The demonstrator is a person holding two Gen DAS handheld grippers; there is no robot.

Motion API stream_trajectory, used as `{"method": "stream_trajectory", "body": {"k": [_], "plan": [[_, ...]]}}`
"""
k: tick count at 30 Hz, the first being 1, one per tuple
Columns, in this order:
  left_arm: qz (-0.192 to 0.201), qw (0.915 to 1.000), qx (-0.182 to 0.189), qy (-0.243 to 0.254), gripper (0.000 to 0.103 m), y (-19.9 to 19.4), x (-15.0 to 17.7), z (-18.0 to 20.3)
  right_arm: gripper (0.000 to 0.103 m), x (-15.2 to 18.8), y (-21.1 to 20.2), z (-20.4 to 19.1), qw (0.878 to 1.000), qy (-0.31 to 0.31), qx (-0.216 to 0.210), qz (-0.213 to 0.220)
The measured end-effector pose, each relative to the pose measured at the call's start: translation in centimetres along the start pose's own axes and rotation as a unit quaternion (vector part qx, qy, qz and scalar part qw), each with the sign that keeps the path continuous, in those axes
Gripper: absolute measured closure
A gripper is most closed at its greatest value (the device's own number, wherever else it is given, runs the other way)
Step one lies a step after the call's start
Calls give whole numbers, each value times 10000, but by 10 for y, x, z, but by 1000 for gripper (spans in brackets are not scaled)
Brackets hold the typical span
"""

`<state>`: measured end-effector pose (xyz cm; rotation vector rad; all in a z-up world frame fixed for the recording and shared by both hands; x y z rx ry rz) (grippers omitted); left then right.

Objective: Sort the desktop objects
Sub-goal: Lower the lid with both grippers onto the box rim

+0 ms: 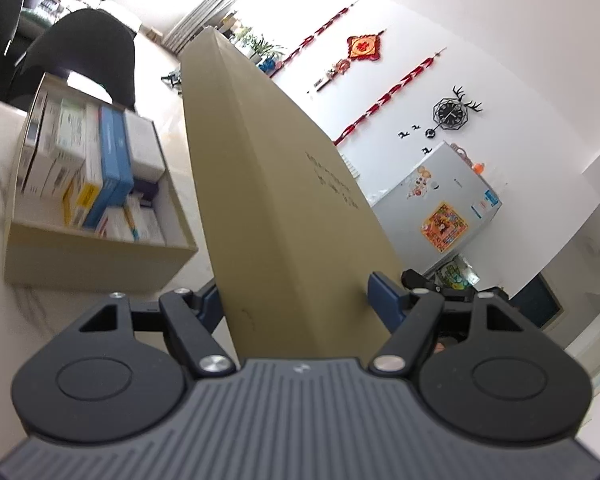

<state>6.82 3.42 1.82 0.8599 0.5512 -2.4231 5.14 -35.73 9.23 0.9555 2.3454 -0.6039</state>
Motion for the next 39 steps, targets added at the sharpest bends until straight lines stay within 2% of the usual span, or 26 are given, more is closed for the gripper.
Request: {"method": "stream_trajectory", "body": {"k": [14,25,39], "plan": [[289,9996,-43,-41,31,1,-40,-5,36,-35,33,-18,9995,-233,-132,-141],[298,9994,-128,-115,31,18,-61,-24,35,-48,62,-6,9994,-165,-147,-248],[220,9990,-296,-261,31,40,-78,-61,35,-58,111,26,9990,17,-142,-420]]}}
Point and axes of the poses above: each gripper's, at about its wrist camera, not at the fingertips, and y roughly the way its jaws point, z to its right, x to its underside, the point moved 5 cm from there along y, roughly the way its jaws point, and after that the axes turned 6 degrees about z, right-handed, at the moved point
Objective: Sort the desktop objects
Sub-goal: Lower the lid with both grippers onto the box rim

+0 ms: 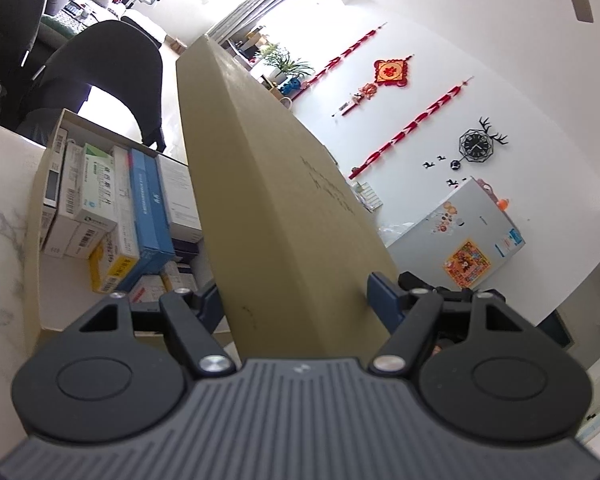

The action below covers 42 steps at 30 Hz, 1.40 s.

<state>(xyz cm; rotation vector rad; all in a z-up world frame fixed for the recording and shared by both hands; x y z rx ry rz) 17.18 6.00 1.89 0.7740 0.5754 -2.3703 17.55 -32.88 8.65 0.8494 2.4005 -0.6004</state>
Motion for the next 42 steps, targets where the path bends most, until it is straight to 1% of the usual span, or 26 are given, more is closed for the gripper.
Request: {"method": "stream_trajectory", "body": {"k": [8,18,30,37,42], "plan": [[-73,9997,-205,-130,30,13,-1,-22,35,2,28,25,9998,151,-7,-117],[-134,9994,-278,-170,30,24,0,-48,35,3,50,52,9995,249,5,-208],[-213,9981,-452,-359,30,30,6,-82,35,15,80,86,9987,380,47,-346],[-197,9970,-520,-537,30,28,6,-97,35,18,98,95,9985,365,73,-400],[-91,9966,-553,-608,30,23,2,-104,35,15,110,93,9986,315,49,-419]]}}
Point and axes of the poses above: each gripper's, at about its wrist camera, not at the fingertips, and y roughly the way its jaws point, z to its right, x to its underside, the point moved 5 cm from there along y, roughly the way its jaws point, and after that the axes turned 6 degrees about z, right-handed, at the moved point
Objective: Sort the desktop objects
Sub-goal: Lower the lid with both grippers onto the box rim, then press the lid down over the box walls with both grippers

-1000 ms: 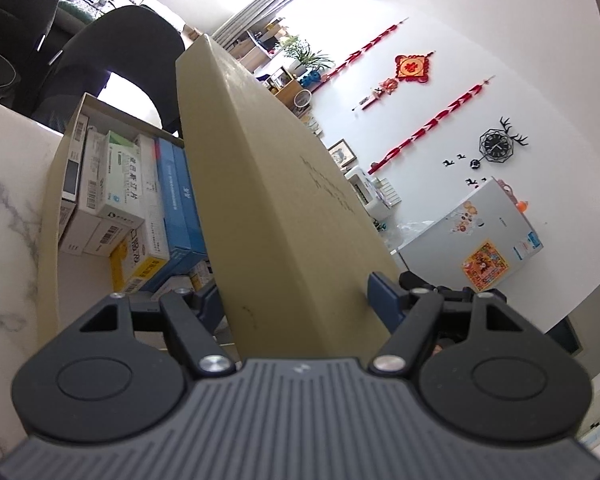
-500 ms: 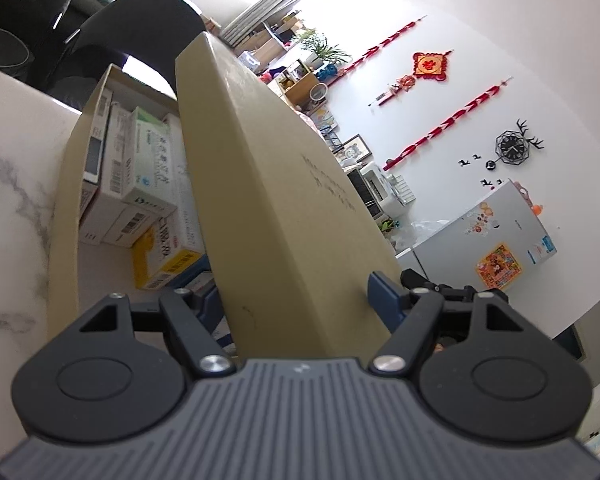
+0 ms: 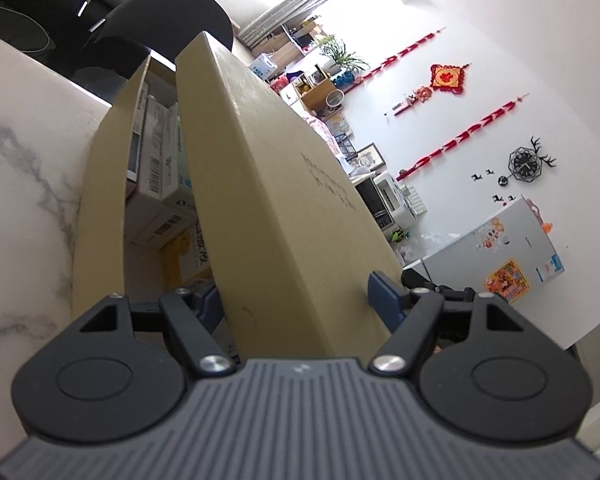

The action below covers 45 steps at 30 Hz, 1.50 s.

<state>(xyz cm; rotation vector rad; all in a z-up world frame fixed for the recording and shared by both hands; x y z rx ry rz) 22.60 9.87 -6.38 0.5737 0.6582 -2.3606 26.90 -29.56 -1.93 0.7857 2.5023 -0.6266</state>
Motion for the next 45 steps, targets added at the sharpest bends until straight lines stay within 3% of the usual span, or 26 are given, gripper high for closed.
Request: {"method": "stream_trajectory", "body": {"k": [12,26,32,35,38,45], "plan": [[-26,9997,-101,-212,29,0,-5,-24,35,1,31,0,9999,-65,-33,-102],[-31,9999,0,-137,28,2,-6,-31,35,5,34,2,9999,-79,-98,98],[-119,9999,-33,-2,25,2,-7,-27,34,8,30,0,9998,-127,-114,94],[-175,9990,-252,315,16,3,-8,-20,33,9,28,-3,9998,-156,-75,46],[-229,9966,-455,655,15,5,-6,-12,31,10,26,-6,9993,-374,89,20],[-228,9955,-532,752,15,11,-7,-12,29,13,24,-3,9969,-617,477,50]]}}
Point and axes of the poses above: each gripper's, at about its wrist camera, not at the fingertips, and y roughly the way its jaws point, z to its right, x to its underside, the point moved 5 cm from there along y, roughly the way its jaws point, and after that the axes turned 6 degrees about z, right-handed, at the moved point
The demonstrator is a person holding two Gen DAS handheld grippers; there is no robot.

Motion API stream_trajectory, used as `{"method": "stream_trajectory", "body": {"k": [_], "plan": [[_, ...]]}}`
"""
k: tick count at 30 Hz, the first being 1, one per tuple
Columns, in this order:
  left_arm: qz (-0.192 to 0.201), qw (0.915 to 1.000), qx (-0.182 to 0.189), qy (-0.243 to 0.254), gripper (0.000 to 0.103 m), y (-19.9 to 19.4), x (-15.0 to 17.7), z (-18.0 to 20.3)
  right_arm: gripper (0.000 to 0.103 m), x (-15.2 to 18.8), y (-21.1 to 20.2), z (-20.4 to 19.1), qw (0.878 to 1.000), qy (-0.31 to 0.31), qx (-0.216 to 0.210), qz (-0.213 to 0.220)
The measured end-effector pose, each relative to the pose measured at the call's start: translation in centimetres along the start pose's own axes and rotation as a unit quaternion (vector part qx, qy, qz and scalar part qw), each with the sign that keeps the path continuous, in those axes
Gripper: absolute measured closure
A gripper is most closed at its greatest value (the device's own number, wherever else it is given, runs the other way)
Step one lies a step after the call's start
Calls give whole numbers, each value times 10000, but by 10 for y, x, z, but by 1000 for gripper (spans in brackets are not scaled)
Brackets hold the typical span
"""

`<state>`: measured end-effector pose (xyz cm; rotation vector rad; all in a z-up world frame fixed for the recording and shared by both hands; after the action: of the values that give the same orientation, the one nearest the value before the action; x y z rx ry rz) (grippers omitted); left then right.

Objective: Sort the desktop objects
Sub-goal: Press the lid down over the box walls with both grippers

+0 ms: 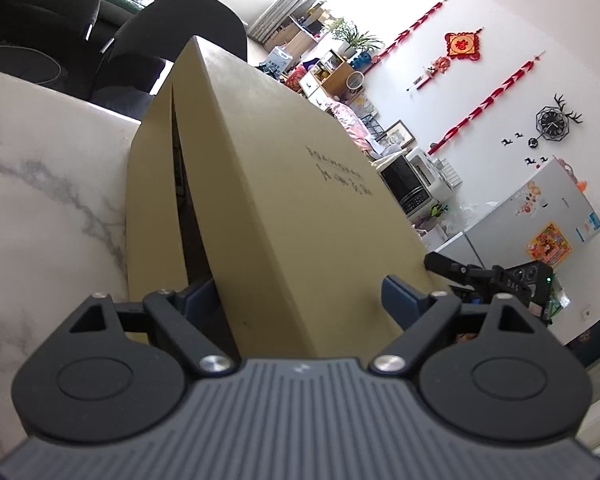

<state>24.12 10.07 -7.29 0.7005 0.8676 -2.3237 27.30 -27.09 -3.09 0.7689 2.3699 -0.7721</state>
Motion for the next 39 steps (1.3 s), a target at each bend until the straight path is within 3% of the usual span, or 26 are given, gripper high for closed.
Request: {"method": "stream_trajectory", "body": {"k": [6,9,18,21,32,34,36,39], "plan": [[316,9995,-39,-7,12,-5,-5,-6,29,-1,0,3,9999,-90,64,106],[498,9987,-119,45,25,-6,-9,-6,29,-2,5,5,9998,-86,56,153],[638,9977,-57,-235,27,-14,-9,-17,31,2,10,-7,9994,-283,67,212],[664,9976,-50,-185,27,-15,-6,-15,31,5,9,-13,9984,-523,162,165],[766,9969,25,-165,27,-21,-2,-14,31,6,2,-11,9988,-469,87,137],[713,9973,2,-150,23,-24,-3,-13,31,5,1,-10,9990,-434,50,123],[714,9974,-95,-66,9,-25,-6,-10,29,3,1,-8,9993,-366,0,112],[769,9964,-331,129,7,-25,-12,-9,28,-2,6,-3,9997,-206,-60,112]]}}
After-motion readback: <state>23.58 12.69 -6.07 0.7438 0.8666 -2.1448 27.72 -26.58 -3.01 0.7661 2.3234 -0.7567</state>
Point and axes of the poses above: each gripper's, at about its wrist camera, not at the fingertips, and y roughly the way its jaws point, z to its right, x to its underside, the point moved 5 cm from there along y, roughly the way its jaws point, and after that the axes turned 6 degrees about z, right-handed, at the moved point
